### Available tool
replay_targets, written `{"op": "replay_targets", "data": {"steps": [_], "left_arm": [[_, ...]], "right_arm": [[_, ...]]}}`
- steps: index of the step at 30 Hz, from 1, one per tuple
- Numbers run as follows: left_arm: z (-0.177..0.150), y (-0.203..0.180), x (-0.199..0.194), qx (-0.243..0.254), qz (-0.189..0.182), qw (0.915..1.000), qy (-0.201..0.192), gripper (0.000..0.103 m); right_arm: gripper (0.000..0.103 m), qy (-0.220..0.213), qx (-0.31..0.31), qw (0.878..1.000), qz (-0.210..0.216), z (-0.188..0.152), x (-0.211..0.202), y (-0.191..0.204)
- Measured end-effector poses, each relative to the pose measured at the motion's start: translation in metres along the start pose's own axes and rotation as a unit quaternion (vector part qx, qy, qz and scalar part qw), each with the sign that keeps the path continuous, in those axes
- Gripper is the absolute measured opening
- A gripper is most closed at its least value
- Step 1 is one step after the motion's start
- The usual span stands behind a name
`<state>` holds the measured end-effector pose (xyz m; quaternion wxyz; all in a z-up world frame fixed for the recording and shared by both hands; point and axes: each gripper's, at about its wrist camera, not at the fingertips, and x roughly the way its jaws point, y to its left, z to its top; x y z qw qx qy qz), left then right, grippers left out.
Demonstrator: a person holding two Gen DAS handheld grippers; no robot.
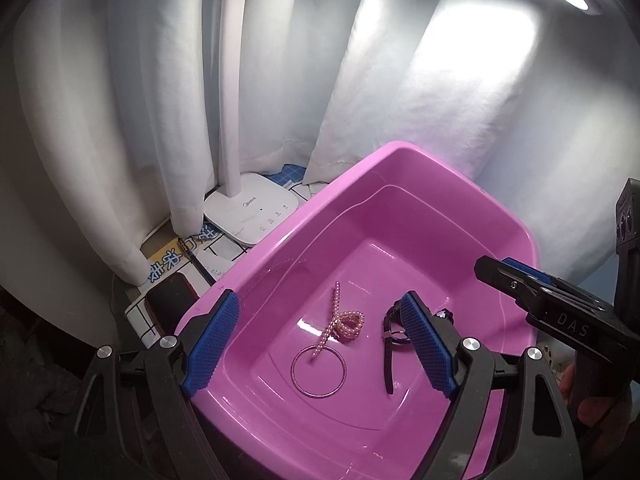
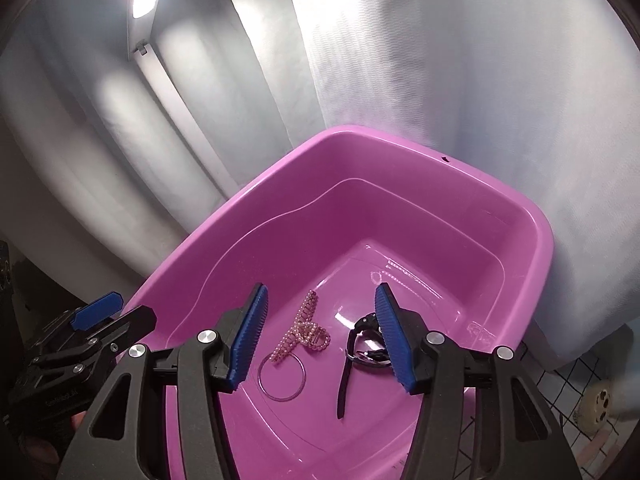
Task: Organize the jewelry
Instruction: 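Withdraw both tools from the basin back over the table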
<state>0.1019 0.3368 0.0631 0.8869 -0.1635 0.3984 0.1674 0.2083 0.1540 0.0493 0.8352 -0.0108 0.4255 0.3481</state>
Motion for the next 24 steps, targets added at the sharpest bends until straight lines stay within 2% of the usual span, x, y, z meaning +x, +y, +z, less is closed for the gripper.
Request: {"op": "replay_targets", "data": {"steps": [7,11,17,24], "left_arm": [[-0.009,-0.004,-0.027,-0.009,0.012,0.9996,-0.026,0.081],[-0.024,-0.017,-0.038,-0.004,0.008,0.9997,-0.024,0.081],[-0.051,-0.05,-0.059,0.017,-0.009,0.9994,-0.028,0.081],[-0.085,-0.107,-0.088,0.063,-0.043,0.9962,-0.043,0.081]], "right_arm": [[0.055,-0.022,0.0,1.0,0.008,-0.02,-0.036,-0.001],[0.055,-0.032,-0.004,0.999,0.0,-0.04,-0.06,-0.002],[0.055,-0.05,0.001,0.999,-0.014,-0.081,-0.106,-0.013],[0.057,-0.075,0.038,0.996,-0.044,-0.14,-0.162,-0.05]]}}
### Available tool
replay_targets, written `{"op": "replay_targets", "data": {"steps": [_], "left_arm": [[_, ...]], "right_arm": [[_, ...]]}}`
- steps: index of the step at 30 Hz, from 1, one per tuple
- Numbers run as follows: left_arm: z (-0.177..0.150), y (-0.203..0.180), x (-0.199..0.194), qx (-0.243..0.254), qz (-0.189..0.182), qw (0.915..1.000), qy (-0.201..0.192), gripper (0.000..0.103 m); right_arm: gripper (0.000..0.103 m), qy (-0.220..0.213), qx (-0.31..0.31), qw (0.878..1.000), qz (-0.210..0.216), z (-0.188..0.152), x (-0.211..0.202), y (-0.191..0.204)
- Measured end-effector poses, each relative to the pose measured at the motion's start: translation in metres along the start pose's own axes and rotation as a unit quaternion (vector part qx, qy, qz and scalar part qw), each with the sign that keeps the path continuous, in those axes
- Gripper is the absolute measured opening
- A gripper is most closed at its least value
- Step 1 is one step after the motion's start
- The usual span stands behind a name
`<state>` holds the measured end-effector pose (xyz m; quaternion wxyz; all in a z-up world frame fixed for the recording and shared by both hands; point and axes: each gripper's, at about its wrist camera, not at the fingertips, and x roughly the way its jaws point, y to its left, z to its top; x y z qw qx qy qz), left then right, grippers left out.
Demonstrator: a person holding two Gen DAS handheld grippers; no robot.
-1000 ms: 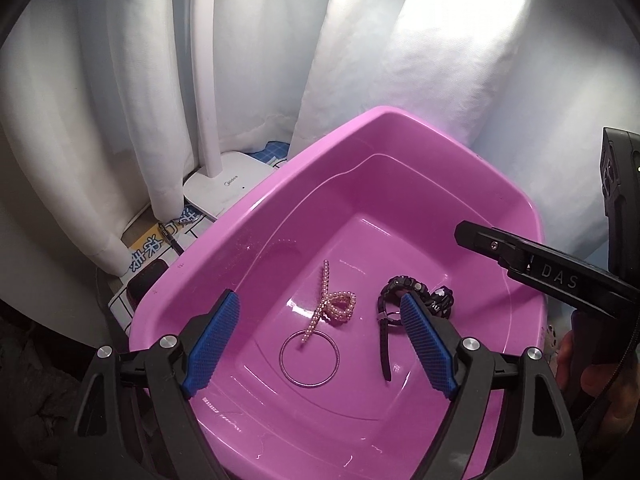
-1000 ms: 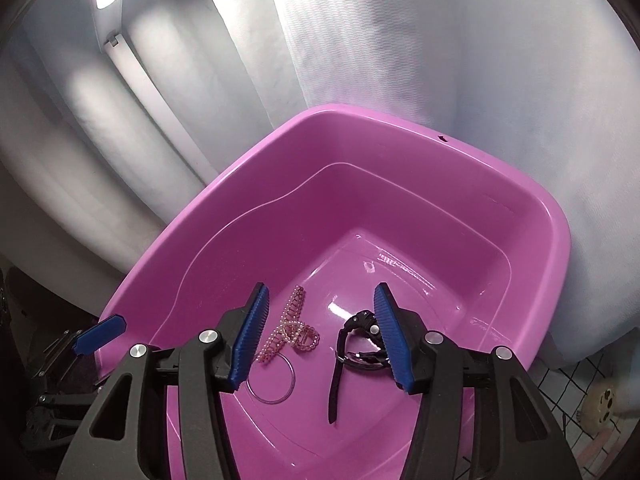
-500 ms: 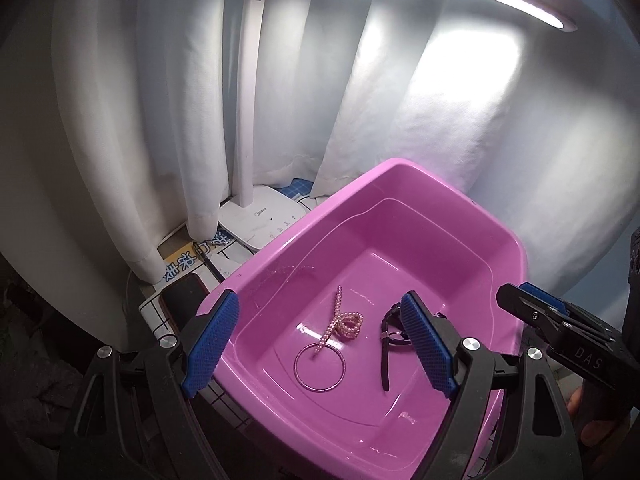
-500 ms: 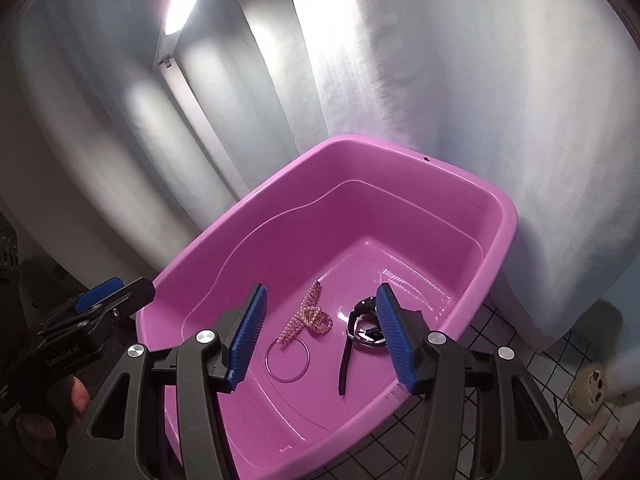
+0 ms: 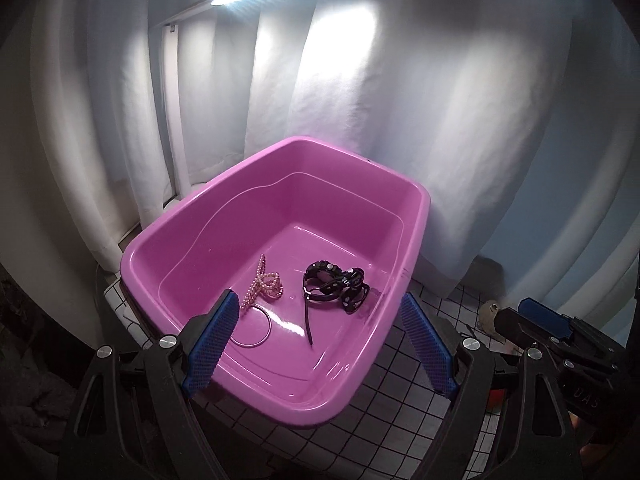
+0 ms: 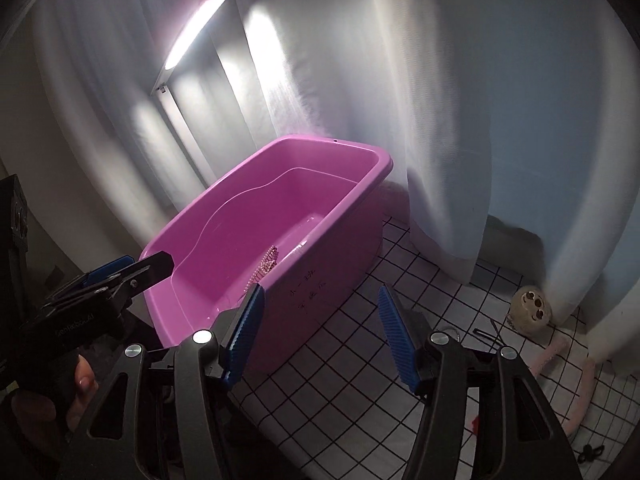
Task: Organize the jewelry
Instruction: 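Withdraw both tools from the basin back over the table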
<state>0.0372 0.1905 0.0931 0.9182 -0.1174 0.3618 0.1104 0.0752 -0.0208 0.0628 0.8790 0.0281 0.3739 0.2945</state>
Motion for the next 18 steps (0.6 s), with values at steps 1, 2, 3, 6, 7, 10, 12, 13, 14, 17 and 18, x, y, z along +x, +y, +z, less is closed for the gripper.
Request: {"op": "replay_targets", "data": {"steps": [1,2,3,6,7,10,12,13,14,17,18], "left_arm": [[-0.003,-0.009,-0.003,0.006,-0.007,1.0,-0.001,0.081],[-0.007,-0.018,-0.006,0.01,-0.015,0.9998,-0.002,0.081],[-0.01,-0.027,-0.008,0.013,-0.023,0.9996,-0.002,0.081],[-0.022,-0.055,-0.012,0.024,-0.045,0.9987,0.0,0.081],[-0.026,-0.065,-0.012,0.03,-0.052,0.9982,0.004,0.081],[-0.041,-0.094,-0.013,0.048,-0.071,0.9962,0.015,0.082],[-0.052,-0.113,-0.014,0.061,-0.081,0.9946,0.019,0.083],[-0.058,-0.122,-0.013,0.067,-0.084,0.9939,0.022,0.084],[-0.065,-0.13,-0.011,0.073,-0.087,0.9932,0.026,0.084],[-0.087,-0.15,-0.004,0.084,-0.091,0.9914,0.042,0.085],[-0.095,-0.155,-0.001,0.086,-0.092,0.9908,0.05,0.085]], "right_arm": [[0.057,-0.003,0.006,1.0,-0.004,-0.007,-0.009,-0.007],[0.057,-0.006,0.011,1.0,-0.008,-0.015,-0.016,-0.013],[0.057,-0.008,0.014,1.0,-0.013,-0.022,-0.024,-0.02],[0.057,-0.014,0.025,0.999,-0.033,-0.043,-0.046,-0.041],[0.057,-0.014,0.032,0.999,-0.037,-0.052,-0.052,-0.048],[0.057,-0.012,0.054,0.997,-0.05,-0.08,-0.071,-0.074],[0.057,-0.007,0.069,0.995,-0.065,-0.1,-0.082,-0.092],[0.057,-0.005,0.078,0.994,-0.072,-0.111,-0.087,-0.102],[0.057,-0.004,0.088,0.993,-0.079,-0.122,-0.092,-0.111],[0.057,-0.002,0.115,0.988,-0.102,-0.155,-0.109,-0.141],[0.057,-0.001,0.123,0.986,-0.112,-0.166,-0.116,-0.151]]}}
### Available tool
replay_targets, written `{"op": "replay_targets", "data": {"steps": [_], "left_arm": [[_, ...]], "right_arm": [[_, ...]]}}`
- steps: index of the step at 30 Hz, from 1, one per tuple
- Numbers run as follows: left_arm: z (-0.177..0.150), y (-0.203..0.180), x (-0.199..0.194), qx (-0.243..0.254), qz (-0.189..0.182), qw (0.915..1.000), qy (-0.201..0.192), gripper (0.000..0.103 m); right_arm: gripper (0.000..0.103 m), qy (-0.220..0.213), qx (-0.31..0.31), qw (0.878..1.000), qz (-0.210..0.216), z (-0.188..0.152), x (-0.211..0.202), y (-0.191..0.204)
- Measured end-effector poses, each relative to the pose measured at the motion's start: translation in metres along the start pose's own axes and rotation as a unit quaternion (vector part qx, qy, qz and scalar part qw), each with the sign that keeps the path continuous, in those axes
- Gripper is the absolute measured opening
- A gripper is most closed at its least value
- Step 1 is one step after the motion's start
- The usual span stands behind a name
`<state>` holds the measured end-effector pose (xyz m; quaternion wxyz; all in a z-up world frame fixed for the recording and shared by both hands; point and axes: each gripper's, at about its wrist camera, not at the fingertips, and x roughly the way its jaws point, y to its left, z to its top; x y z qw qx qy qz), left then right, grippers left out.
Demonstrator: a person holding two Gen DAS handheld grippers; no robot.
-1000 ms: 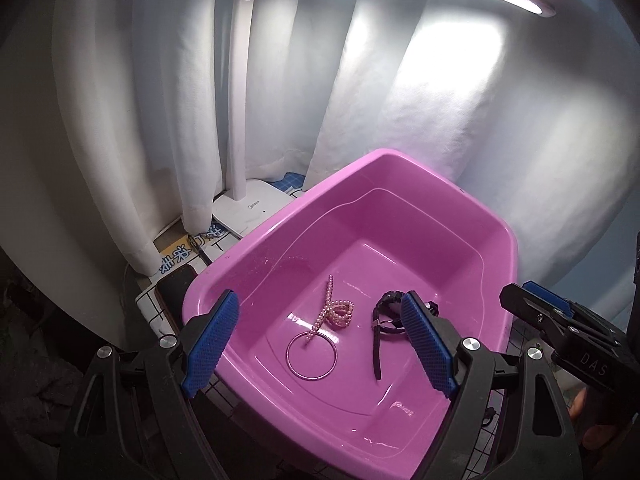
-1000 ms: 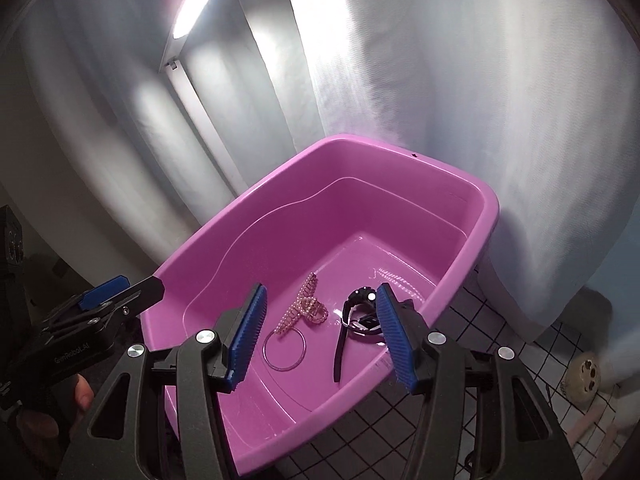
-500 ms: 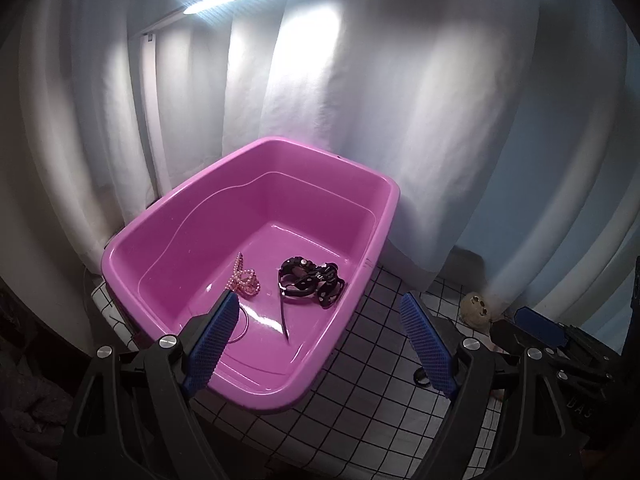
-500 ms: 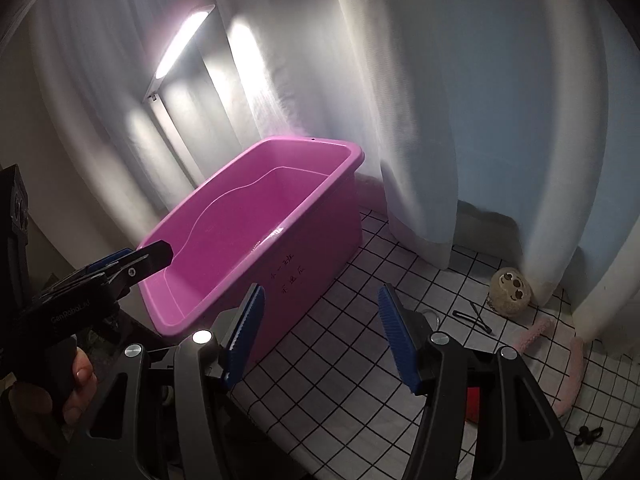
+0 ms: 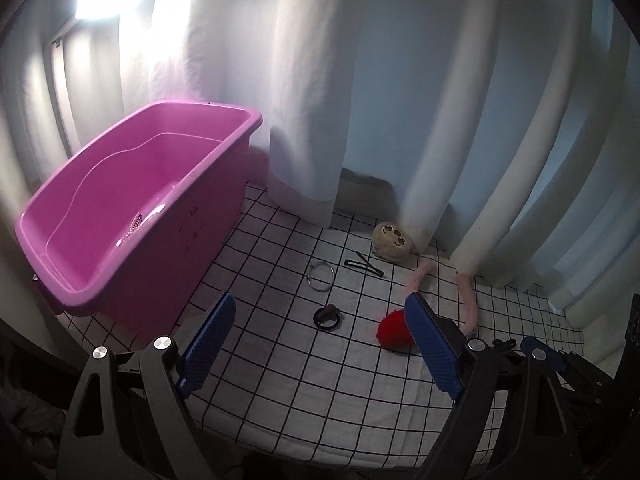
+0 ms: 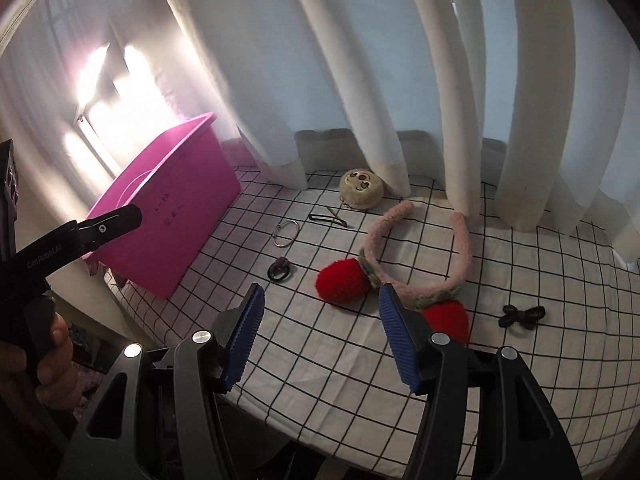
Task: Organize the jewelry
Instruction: 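Withdraw both tools from the basin back over the table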
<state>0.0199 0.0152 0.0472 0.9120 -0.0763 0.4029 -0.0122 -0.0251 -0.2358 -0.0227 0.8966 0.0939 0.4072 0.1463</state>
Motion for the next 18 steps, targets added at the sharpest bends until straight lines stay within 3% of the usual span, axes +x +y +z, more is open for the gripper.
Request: {"op": "replay_targets", "data": {"steps": [5,11,18], "left_arm": [[-0.035,-0.021,0.024,0.005,-0.003,0.9993,0.038,0.085],[-0.069,-0.041,0.046,0.008,0.007,0.9972,0.074,0.085],[-0.082,-0.045,0.055,0.001,0.029,0.9966,0.077,0.085]], "right_arm": [[0.057,0.002,0.03,0.999,-0.039,-0.031,-0.013,-0.055],[0.057,0.012,0.058,0.997,-0.048,-0.056,-0.014,-0.104],[0.057,0.015,0.064,0.996,-0.053,-0.066,-0.011,-0.13]]}}
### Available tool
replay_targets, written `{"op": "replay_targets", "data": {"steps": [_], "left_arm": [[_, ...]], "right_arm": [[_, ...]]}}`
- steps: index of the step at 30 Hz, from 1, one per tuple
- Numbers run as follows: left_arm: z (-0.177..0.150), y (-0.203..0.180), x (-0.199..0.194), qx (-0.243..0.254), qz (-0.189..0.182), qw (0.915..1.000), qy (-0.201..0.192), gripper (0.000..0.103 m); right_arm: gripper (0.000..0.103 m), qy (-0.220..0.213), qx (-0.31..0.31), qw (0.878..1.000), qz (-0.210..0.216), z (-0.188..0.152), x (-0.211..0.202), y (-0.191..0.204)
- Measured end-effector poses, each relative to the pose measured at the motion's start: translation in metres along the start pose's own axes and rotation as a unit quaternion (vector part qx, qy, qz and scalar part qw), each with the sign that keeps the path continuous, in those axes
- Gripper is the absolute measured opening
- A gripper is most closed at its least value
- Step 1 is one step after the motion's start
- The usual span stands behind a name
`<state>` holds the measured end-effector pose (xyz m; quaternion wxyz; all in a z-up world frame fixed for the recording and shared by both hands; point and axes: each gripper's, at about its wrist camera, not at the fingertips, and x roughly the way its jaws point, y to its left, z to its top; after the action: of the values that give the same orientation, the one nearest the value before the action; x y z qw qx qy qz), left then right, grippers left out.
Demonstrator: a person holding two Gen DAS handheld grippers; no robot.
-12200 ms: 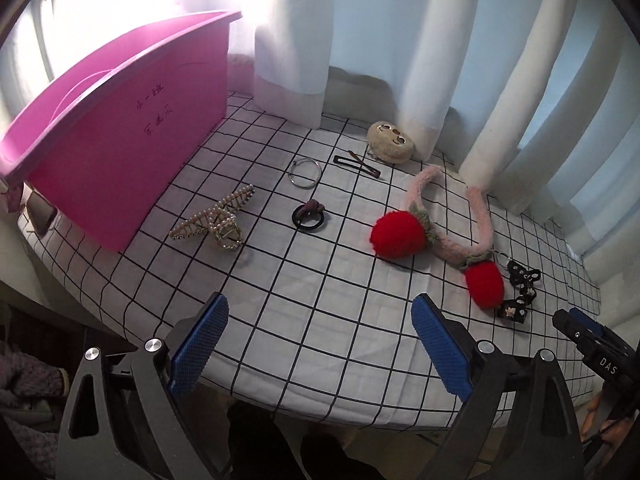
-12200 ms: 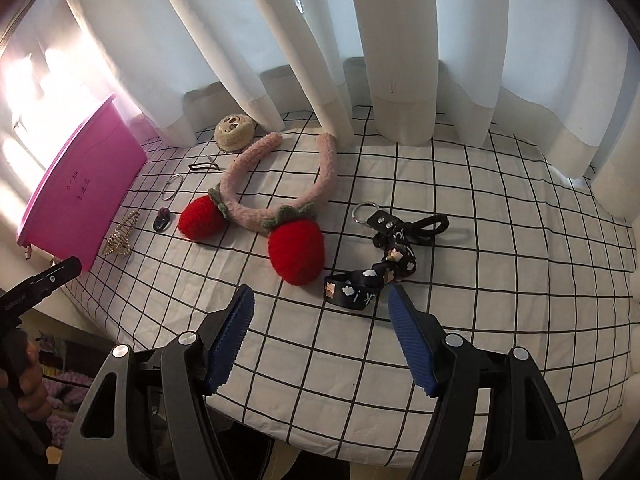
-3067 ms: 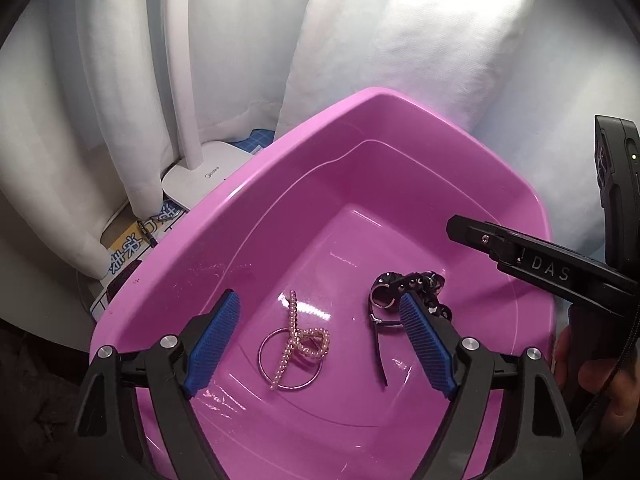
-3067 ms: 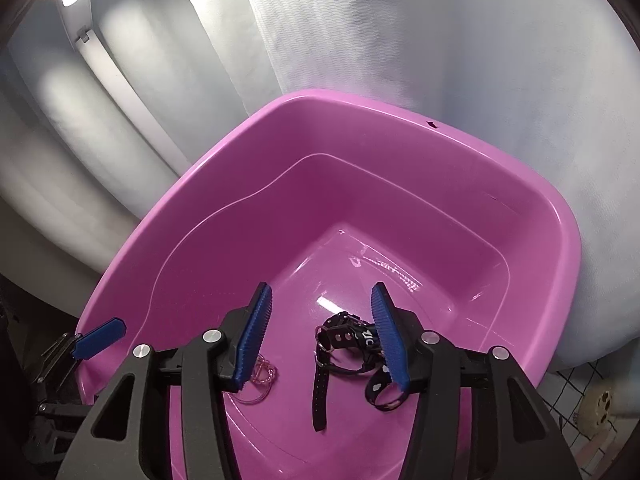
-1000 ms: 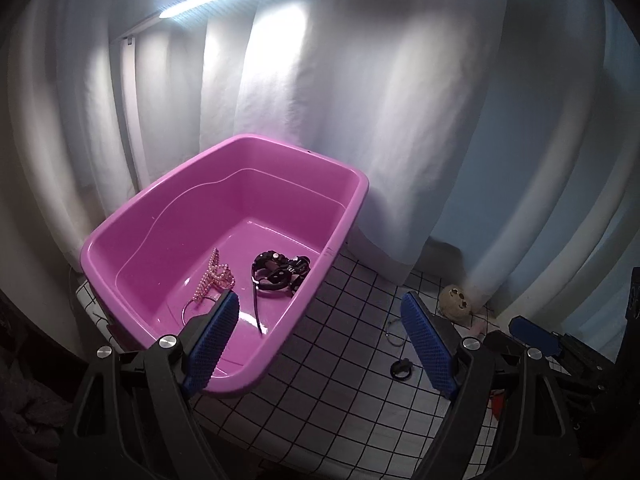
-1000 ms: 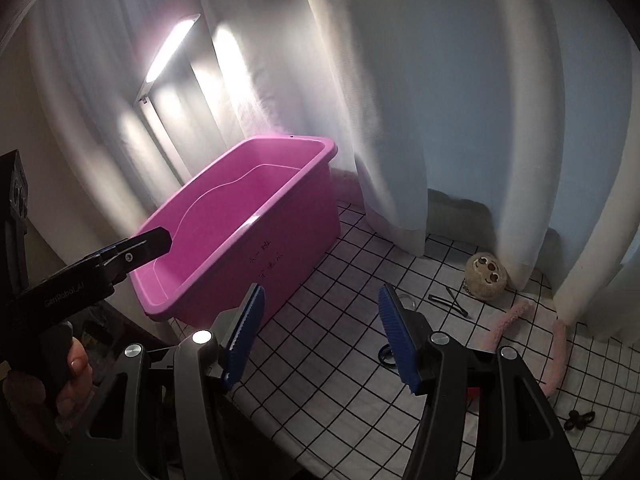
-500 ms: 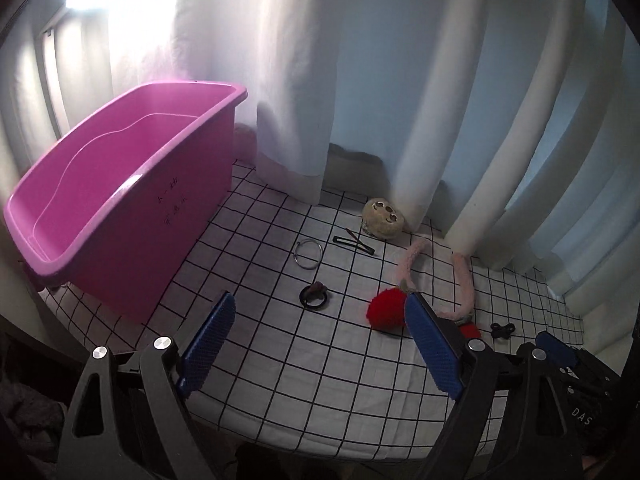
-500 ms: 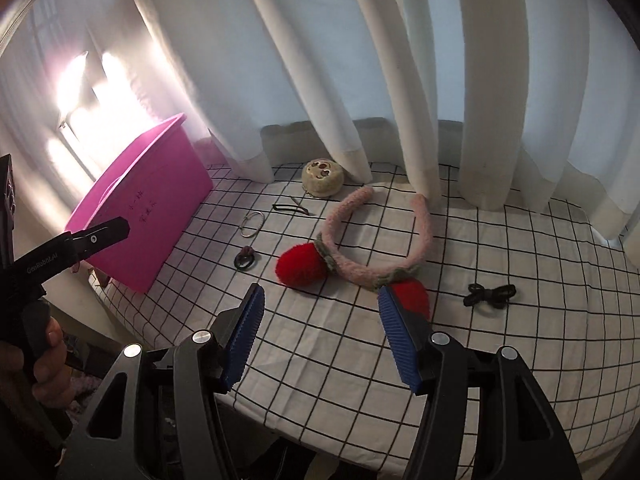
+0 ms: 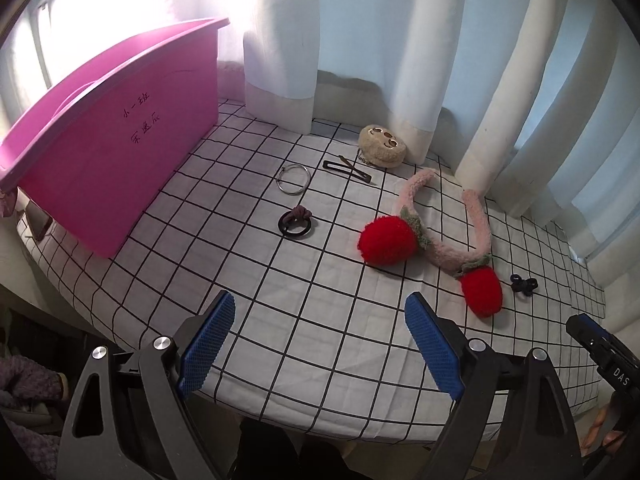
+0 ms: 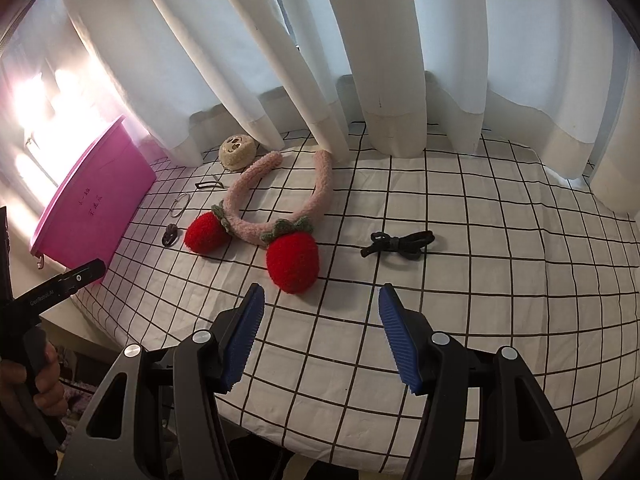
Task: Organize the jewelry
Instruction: 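Withdraw both tools from the basin back over the table, then move the left tool to the black hair tie while the right tool approaches the black bow tie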
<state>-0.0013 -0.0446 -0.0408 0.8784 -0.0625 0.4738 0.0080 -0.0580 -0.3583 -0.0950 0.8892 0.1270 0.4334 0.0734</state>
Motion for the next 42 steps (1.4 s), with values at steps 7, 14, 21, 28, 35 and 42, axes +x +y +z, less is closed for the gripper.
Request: {"op": "replay_targets", "data": {"steps": [7,14,21,28,35,42], "left_arm": [[0.007,0.01,0.022,-0.003,0.013,0.9999,-0.004,0.086],[0.016,0.018,0.062,-0.005,0.015,0.9999,0.003,0.086],[0.023,0.026,0.098,0.016,0.018,0.9997,0.008,0.086],[0.036,0.035,0.122,0.025,0.015,0.9995,0.014,0.086],[0.051,0.037,0.133,0.031,0.01,0.9993,0.018,0.086],[0.058,0.038,0.147,0.032,0.006,0.9993,0.021,0.086]], "right_arm": [[0.057,-0.009,0.021,0.999,-0.028,-0.002,0.012,-0.024],[0.057,0.001,0.049,0.997,-0.057,-0.001,0.043,-0.043],[0.057,-0.003,0.079,0.995,-0.065,0.003,0.069,-0.046],[0.057,0.0,0.086,0.993,-0.085,0.004,0.084,-0.044],[0.057,-0.002,0.092,0.991,-0.095,0.008,0.092,-0.042],[0.057,-0.006,0.098,0.989,-0.109,0.013,0.1,-0.042]]}}
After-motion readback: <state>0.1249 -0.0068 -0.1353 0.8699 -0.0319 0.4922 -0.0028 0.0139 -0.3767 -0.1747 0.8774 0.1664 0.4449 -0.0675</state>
